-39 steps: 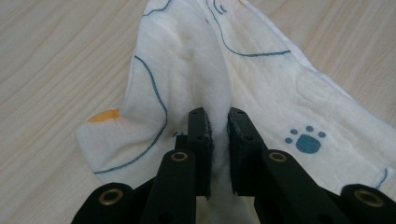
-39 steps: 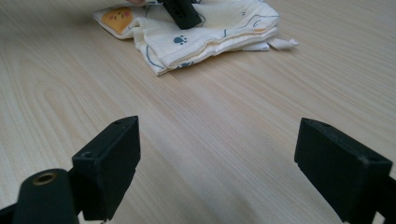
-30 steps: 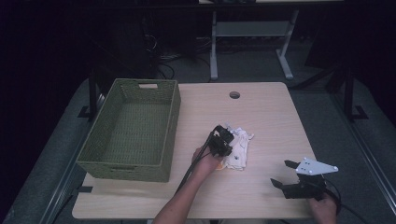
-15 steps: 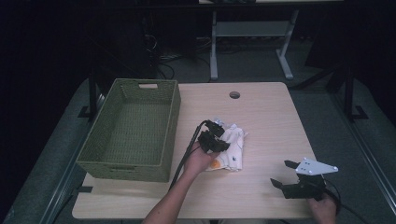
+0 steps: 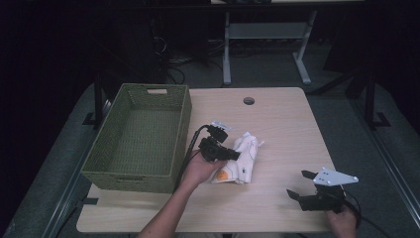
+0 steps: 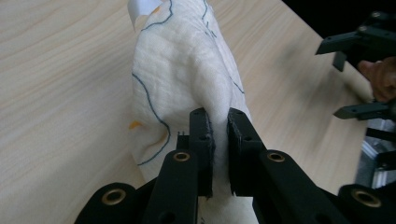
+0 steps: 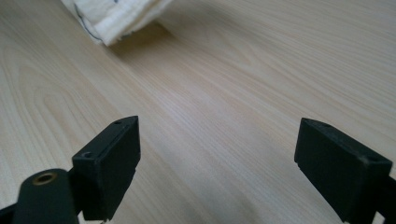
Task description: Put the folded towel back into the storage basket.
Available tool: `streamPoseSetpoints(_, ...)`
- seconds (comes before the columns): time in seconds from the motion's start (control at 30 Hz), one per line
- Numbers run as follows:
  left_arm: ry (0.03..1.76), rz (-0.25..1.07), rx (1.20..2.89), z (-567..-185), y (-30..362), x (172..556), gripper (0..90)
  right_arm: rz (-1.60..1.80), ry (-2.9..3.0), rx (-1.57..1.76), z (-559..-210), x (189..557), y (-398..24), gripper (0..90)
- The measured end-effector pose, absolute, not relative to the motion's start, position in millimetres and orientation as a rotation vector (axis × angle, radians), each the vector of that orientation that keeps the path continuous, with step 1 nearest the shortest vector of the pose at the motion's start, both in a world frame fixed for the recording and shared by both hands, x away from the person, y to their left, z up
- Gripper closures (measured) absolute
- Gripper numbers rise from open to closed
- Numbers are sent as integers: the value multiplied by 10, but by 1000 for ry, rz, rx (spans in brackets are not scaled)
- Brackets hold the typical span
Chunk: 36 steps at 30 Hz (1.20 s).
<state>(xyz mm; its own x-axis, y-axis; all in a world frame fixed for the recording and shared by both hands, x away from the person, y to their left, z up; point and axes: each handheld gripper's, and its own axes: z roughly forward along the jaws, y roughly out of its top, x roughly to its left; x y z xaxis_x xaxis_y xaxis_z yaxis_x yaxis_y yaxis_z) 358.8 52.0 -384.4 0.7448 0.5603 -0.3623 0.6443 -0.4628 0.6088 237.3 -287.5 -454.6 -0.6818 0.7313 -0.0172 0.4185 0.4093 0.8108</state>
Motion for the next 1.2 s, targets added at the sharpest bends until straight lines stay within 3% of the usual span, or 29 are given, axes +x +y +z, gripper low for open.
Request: streamPoseSetpoints(1.2, 919, -389, 2024, -3427, 1279, 3557, 826, 1149, 2291, 1016, -4592, 2401, -2895, 140)
